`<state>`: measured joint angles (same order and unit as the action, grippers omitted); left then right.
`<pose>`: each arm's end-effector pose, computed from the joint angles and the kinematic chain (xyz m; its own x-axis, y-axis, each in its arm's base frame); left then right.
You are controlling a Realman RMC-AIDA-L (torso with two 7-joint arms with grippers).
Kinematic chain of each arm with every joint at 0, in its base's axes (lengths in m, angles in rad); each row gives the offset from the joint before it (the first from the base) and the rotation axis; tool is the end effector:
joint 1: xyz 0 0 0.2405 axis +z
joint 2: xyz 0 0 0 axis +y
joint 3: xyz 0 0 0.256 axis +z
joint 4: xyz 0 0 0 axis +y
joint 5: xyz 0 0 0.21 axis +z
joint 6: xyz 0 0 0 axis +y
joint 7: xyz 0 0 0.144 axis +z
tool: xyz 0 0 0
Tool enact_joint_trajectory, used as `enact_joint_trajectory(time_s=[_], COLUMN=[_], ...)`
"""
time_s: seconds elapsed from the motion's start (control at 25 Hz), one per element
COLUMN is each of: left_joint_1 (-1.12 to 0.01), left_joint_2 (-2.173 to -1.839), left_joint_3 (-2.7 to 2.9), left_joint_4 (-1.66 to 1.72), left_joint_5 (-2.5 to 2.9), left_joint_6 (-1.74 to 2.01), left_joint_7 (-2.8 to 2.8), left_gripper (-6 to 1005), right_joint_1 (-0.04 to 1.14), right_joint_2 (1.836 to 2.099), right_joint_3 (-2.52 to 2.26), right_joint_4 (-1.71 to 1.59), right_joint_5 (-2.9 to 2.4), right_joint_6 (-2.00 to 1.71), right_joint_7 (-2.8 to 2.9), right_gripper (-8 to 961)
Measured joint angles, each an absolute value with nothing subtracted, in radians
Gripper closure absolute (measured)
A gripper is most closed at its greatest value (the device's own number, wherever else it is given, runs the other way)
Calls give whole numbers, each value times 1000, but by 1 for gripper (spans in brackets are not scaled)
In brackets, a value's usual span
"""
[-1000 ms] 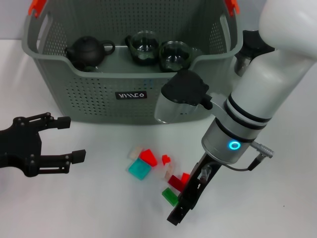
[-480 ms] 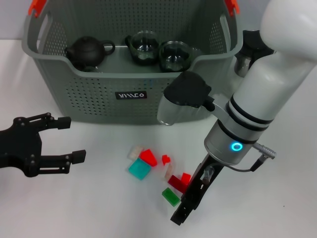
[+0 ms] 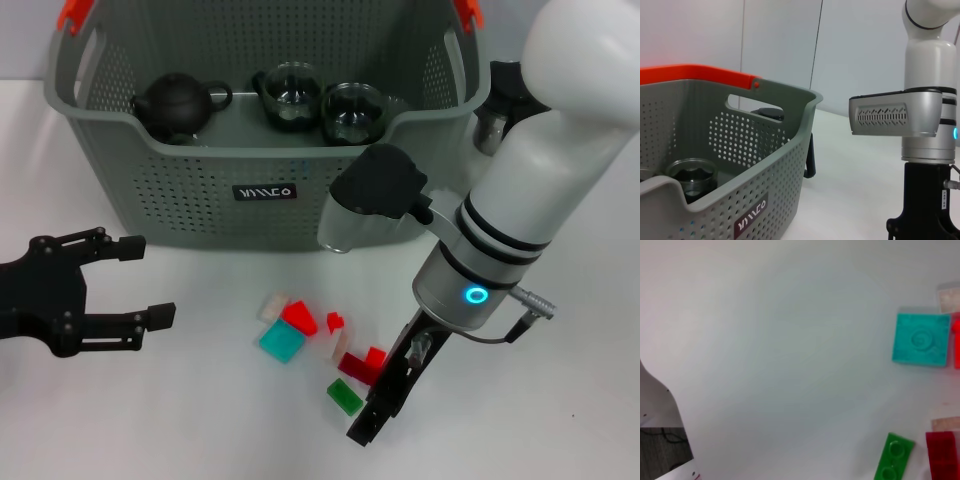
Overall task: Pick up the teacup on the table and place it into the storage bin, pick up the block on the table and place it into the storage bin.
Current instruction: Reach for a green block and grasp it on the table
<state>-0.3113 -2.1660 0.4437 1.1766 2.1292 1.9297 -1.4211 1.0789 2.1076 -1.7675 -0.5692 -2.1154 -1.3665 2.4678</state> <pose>-0.2862 0.2546 0.0746 0.8439 0.2753 0.4606 0.4251 -0.8667 -0.2608 0.1324 0.3372 -0.1266 0.7341 -0.4858 0.4744 -0.5366 -0.8432 -0.0331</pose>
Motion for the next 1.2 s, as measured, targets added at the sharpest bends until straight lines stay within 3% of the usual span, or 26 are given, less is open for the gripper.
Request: enact_joint_trajectory(time_s=[1.2], left_joint_1=[-316], left_joint_2=[-2166], left_joint_3=[446], left_joint_4=[1175], left_joint_5=[2129], left_joint_6=[1930], left_joint_7=[-1428], left_gripper=[102], right_joint_1=[1129], right_joint_2=[2115], right_joint_3=[-1773], right_joint_4=[-621], right_joint_5=[-2161], right_joint_6=[-1382], right_joint_7=[2586], right_gripper=[249])
